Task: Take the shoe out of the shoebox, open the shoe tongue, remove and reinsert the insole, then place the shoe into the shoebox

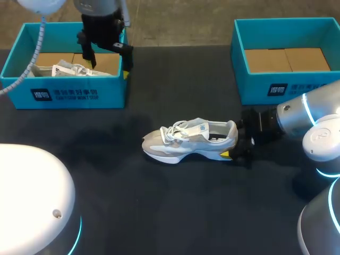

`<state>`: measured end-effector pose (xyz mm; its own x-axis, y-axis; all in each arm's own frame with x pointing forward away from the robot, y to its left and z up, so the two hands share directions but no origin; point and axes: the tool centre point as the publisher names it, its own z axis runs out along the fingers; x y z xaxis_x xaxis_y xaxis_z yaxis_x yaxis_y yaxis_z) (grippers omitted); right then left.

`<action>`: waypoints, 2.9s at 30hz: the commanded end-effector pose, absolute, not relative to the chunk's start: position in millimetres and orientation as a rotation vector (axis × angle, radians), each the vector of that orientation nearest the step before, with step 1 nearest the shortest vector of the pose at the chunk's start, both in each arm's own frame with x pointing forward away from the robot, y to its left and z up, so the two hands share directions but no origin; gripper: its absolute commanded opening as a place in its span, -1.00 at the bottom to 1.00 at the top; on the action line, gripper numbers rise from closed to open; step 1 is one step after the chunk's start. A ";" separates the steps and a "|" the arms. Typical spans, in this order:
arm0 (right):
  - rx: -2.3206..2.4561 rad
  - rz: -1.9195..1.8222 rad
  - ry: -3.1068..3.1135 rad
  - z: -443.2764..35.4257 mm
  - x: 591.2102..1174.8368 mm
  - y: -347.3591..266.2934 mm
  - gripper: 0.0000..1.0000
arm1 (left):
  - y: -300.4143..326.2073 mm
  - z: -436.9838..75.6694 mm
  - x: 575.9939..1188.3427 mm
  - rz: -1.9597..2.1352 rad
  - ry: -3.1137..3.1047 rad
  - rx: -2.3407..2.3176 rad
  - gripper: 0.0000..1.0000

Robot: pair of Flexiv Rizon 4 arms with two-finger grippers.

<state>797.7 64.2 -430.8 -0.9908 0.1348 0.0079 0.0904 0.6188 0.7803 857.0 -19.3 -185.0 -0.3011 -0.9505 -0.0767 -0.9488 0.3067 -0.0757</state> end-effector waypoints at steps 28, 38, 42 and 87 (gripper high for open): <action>0.196 1.330 2.781 -437.3 795.8 67.6 -1.00 | -160.6 -240.0 833.1 -0.156 2.283 -1.932 1.00; 0.196 1.330 2.781 -437.3 795.8 67.6 -1.00 | -200.6 -260.1 812.7 -0.112 2.379 -1.831 1.00; 0.196 1.330 2.781 -437.3 795.8 67.6 -1.00 | -209.4 -265.4 805.0 -0.091 2.403 -1.848 1.00; 0.196 1.330 2.781 -437.3 795.8 67.6 -1.00 | -250.6 -309.3 779.8 0.053 2.350 -1.933 1.00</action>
